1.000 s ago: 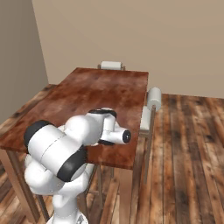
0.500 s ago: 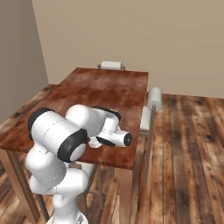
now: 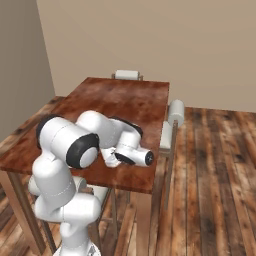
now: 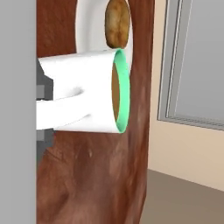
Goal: Pick up the brewed coffee from the coffee machine and place it next to the breakfast plate on the dining counter.
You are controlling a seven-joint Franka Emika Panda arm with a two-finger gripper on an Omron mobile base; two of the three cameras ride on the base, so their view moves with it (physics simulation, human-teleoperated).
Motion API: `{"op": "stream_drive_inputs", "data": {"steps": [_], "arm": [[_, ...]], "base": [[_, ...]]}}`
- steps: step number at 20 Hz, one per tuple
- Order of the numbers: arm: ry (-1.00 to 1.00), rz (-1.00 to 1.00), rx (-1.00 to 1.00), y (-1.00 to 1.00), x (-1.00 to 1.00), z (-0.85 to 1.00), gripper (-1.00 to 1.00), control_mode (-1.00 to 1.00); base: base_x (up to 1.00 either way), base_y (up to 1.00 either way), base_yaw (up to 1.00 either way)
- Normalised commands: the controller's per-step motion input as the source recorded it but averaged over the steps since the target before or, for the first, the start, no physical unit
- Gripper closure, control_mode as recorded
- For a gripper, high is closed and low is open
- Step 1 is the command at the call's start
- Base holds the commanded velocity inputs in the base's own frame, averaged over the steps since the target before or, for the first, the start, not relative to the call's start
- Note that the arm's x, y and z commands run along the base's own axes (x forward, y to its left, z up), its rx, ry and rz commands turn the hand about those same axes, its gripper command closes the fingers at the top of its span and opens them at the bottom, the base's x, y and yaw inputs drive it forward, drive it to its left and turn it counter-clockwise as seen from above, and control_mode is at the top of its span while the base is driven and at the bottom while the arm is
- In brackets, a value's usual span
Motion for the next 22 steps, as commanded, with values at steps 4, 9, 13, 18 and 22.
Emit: {"op": "stream_drive_inputs", "data": {"steps": [4, 9, 13, 18, 22], "arm": [[0.00, 0.00, 0.00, 0.00, 0.00, -0.14, -1.00, -1.00], [0.00, 0.00, 0.00, 0.00, 0.00, -0.04, -1.00, -1.00], [0.00, 0.00, 0.00, -0.04, -0.04, 0.00, -1.00, -1.00], [-0.01, 0.00, 0.00, -0.04, -0.10, 0.27, -1.00, -1.00], [-0.02, 0.00, 0.00, -0.01, -0.26, 0.59, -1.00, -1.00]], "base": [[0.00, 0.00, 0.00], [0.00, 0.00, 0.00], [0.00, 0.00, 0.00], [0.00, 0.00, 0.00], [0.00, 0.00, 0.00]]}}
